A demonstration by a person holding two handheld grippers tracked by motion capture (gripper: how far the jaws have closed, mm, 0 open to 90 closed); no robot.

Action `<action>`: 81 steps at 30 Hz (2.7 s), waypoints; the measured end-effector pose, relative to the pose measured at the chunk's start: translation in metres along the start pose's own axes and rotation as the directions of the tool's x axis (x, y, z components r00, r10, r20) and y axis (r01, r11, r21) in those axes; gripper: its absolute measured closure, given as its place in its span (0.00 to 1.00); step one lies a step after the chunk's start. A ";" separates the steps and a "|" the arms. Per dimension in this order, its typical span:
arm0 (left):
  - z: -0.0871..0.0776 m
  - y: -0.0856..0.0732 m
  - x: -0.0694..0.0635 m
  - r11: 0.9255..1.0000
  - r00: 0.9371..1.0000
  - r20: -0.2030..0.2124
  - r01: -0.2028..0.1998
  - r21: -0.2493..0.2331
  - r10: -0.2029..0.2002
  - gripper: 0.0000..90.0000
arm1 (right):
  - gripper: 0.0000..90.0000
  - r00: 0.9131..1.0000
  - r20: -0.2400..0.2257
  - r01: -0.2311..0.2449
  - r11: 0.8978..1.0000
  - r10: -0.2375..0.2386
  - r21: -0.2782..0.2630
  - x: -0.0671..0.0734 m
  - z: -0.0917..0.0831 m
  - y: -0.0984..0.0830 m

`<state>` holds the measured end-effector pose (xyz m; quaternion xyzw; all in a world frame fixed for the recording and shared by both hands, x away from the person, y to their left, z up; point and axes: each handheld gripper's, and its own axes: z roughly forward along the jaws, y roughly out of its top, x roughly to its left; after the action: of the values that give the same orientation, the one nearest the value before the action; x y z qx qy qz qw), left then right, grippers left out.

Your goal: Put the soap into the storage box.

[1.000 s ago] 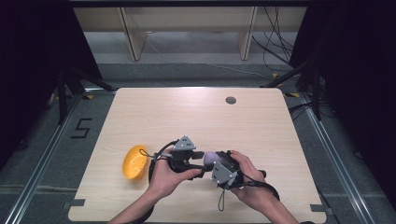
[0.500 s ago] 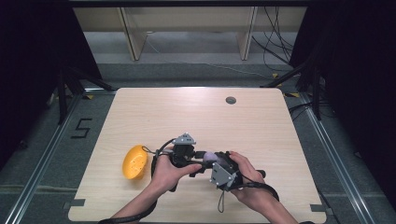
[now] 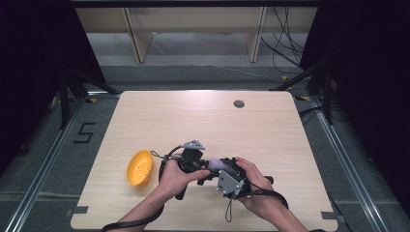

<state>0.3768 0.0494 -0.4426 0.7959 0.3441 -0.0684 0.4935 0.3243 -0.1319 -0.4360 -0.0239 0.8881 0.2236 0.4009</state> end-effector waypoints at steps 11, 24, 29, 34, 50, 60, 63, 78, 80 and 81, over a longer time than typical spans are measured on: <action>-0.005 -0.003 0.003 0.998 0.997 0.071 0.028 -0.052 -0.024 0.65 | 0.56 1.000 0.005 -0.015 1.000 0.015 -0.010 0.001 0.000 -0.002; -0.015 -0.004 -0.006 0.992 0.999 -0.011 -0.039 -0.118 0.038 0.65 | 0.37 0.987 0.050 -0.156 0.988 0.155 0.012 -0.002 -0.009 -0.003; -0.021 -0.005 -0.008 0.987 0.995 -0.076 -0.078 -0.139 0.068 0.65 | 0.35 0.985 0.056 -0.163 0.987 0.162 0.000 -0.001 -0.018 -0.006; -0.028 -0.007 -0.009 0.986 0.990 -0.116 -0.098 -0.134 0.082 0.65 | 0.35 0.979 0.077 -0.187 0.982 0.187 -0.011 0.007 -0.025 -0.014; -0.047 -0.016 -0.002 0.986 0.974 -0.218 -0.091 -0.141 0.059 0.65 | 0.42 0.939 0.047 -0.340 0.940 0.340 -0.003 0.006 -0.034 -0.044; -0.062 -0.025 0.005 0.984 0.966 -0.254 -0.084 -0.156 0.042 0.65 | 0.44 0.930 0.045 -0.367 0.930 0.366 0.016 0.007 -0.033 -0.045; -0.067 -0.026 0.005 0.984 0.961 -0.271 -0.089 -0.157 0.044 0.65 | 0.44 0.935 0.034 -0.355 0.935 0.354 0.020 0.006 -0.032 -0.046; -0.086 -0.037 0.008 0.980 0.939 -0.343 -0.092 -0.174 0.028 0.65 | 0.44 0.924 0.029 -0.382 0.924 0.382 0.020 0.007 -0.033 -0.048; -0.089 -0.038 0.009 0.981 0.938 -0.346 -0.080 -0.177 0.014 0.65 | 0.44 0.922 0.033 -0.386 0.922 0.385 0.020 0.007 -0.032 -0.049; -0.090 -0.039 0.009 0.980 0.938 -0.345 -0.083 -0.183 0.015 0.65 | 0.44 0.922 0.033 -0.386 0.922 0.385 0.020 0.007 -0.032 -0.049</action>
<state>0.3392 0.1395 -0.4300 0.7520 0.4095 0.1171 0.5031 0.3083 -0.1879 -0.4407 0.1598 0.8725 0.2867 0.3619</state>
